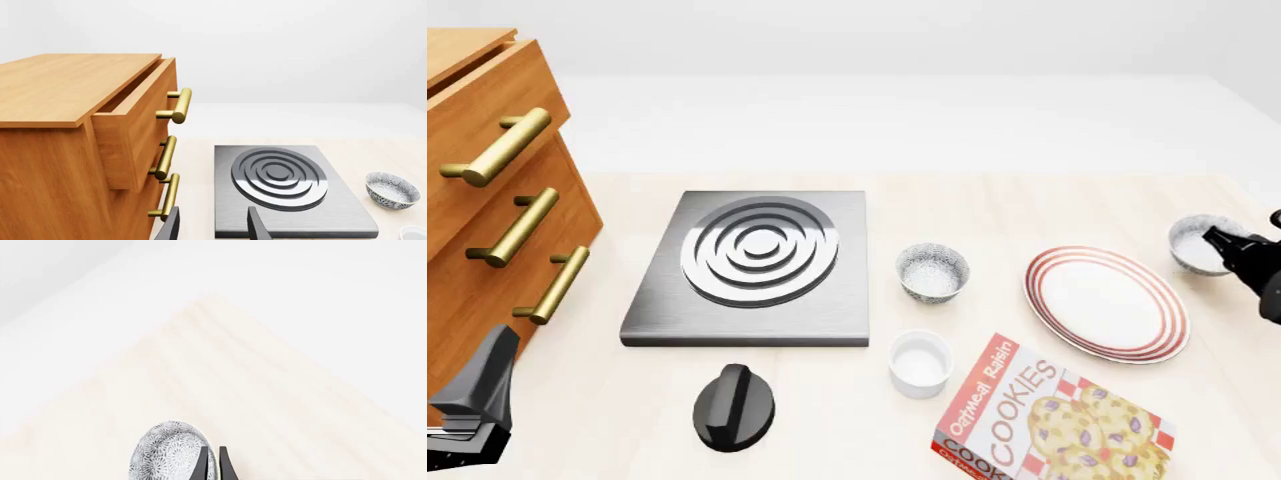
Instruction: Pick the akita bowl next to the plate and place it on the plate.
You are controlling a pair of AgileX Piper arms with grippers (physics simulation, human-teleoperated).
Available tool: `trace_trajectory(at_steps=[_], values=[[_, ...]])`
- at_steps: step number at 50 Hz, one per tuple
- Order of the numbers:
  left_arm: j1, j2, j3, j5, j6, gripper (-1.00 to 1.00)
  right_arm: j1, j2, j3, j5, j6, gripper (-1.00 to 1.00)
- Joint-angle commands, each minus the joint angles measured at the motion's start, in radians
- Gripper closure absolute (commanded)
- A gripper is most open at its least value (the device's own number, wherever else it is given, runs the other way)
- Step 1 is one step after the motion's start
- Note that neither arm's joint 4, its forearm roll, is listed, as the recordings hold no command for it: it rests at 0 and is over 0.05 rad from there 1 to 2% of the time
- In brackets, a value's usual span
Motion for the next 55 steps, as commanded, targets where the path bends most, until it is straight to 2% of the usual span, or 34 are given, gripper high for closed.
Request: trace_trajectory(at_steps=[1, 55], values=[[0.0, 0.0, 0.0, 0.0, 0.0, -1.0, 0.003, -0.056, 0.011, 0.022, 0.019, 1.0], [0.0, 0.0, 0.0, 0.0, 0.0, -1.0, 0.077, -0.399, 0.181, 0.104, 0.038, 1.0]])
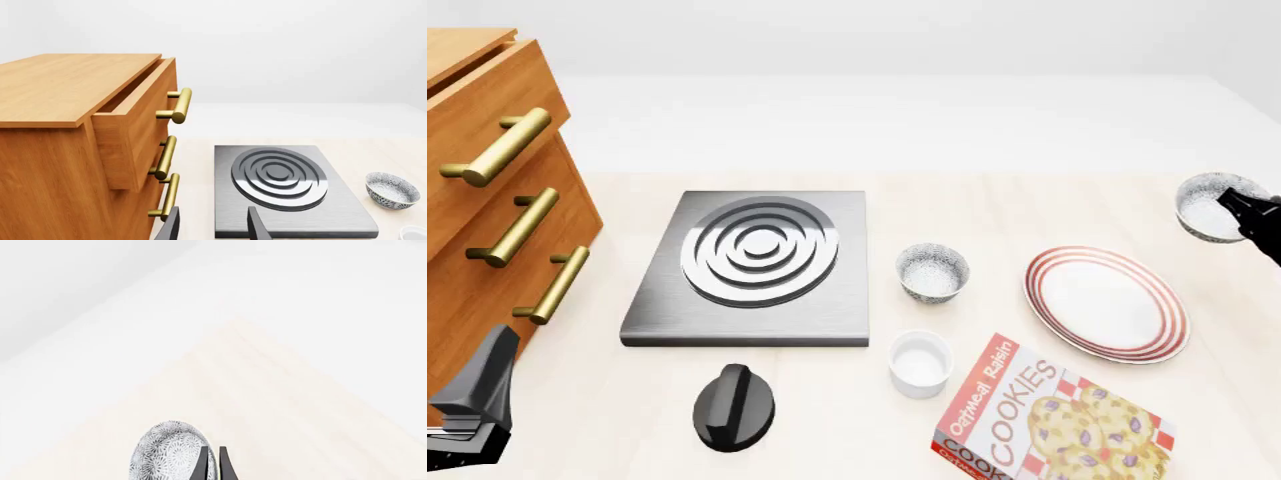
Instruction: Pick the akita bowl next to the plate and place it on the plate.
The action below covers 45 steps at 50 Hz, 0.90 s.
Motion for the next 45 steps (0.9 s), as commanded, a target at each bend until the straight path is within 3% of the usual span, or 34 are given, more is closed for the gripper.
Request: trace_trajectory(at_steps=[1, 45], values=[[0.0, 0.0, 0.0, 0.0, 0.0, -1.0, 0.019, -0.068, 0.029, 0.012, 0.005, 1.0], [0.0, 0.0, 0.0, 0.0, 0.0, -1.0, 0.102, -0.167, 0.138, 0.005, -0.013, 1.0]])
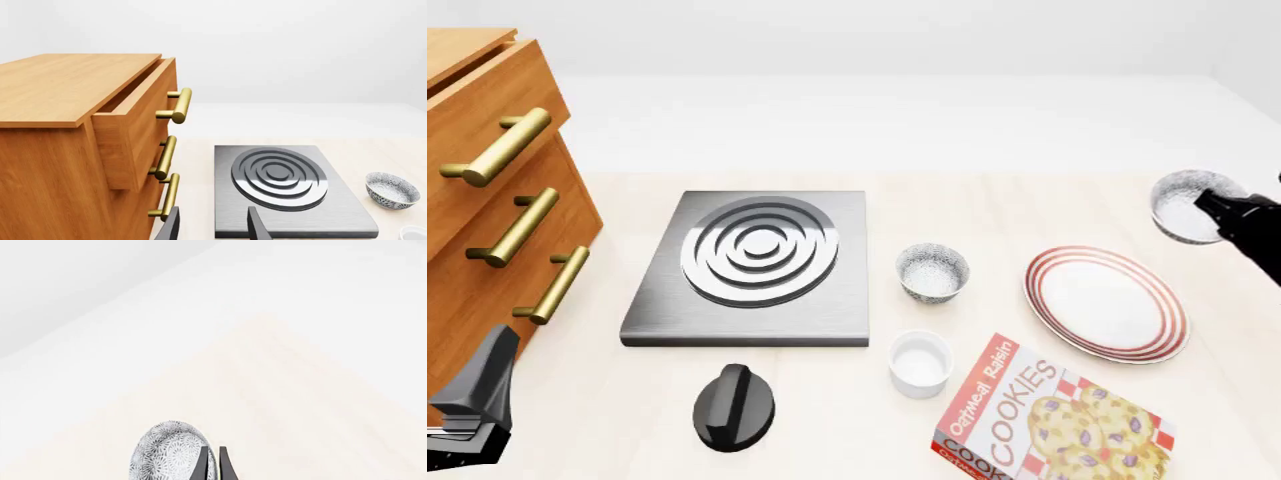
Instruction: Pick the akita bowl next to the plate and place it on the plate.
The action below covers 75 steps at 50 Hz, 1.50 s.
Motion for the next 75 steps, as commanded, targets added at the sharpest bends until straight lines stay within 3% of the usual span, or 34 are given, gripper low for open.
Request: trace_trajectory(at_steps=[1, 75], values=[[0.0, 0.0, 0.0, 0.0, 0.0, -1.0, 0.021, -0.024, 0.023, -0.006, 0.002, 1.0], [0.0, 0.0, 0.0, 0.0, 0.0, -1.0, 0.088, -0.057, 0.162, -0.069, -0.023, 1.0]])
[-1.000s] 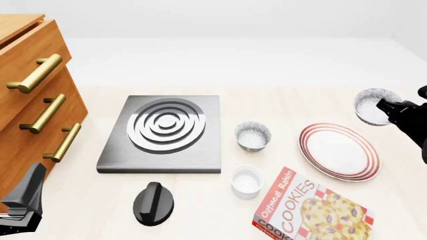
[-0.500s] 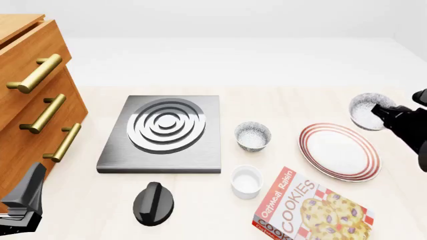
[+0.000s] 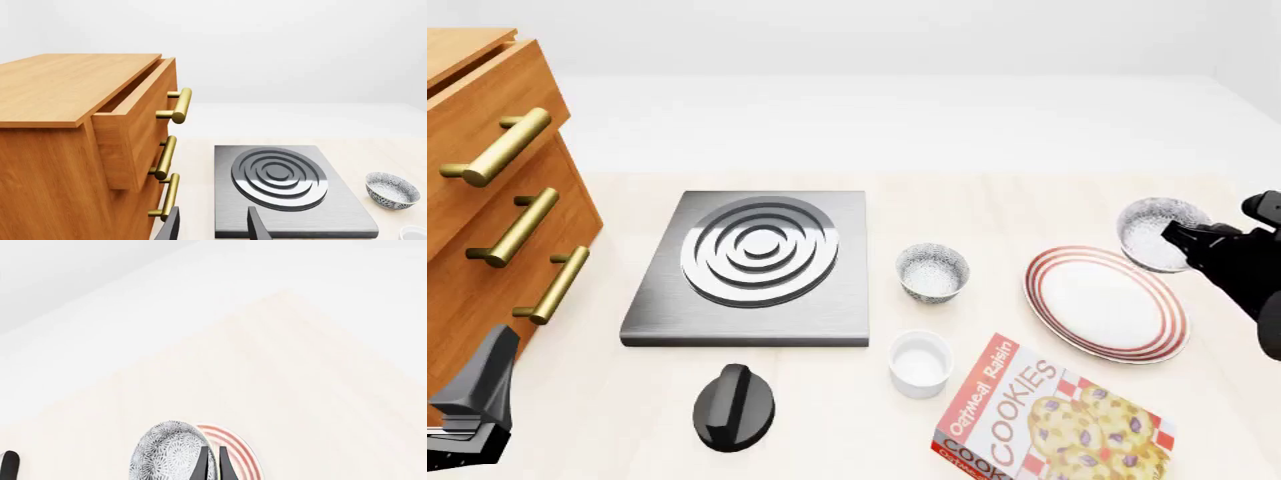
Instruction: Pick the akita bowl next to the plate and place it on the plate.
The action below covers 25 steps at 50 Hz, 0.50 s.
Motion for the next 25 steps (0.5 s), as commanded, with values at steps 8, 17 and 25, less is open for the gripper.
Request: trace_trajectory(at_steps=[8, 17, 25], values=[[0.0, 0.0, 0.0, 0.0, 0.0, -1.0, 0.022, 0.001, 0.038, -0.028, -0.007, 1.0], [0.0, 0.0, 0.0, 0.0, 0.0, -1.0, 0.037, 0.006, 0.051, -0.039, -0.014, 1.0], [0.0, 0.0, 0.0, 0.0, 0.0, -1.0, 0.045, 0.025, 0.054, -0.053, -0.022, 1.0]])
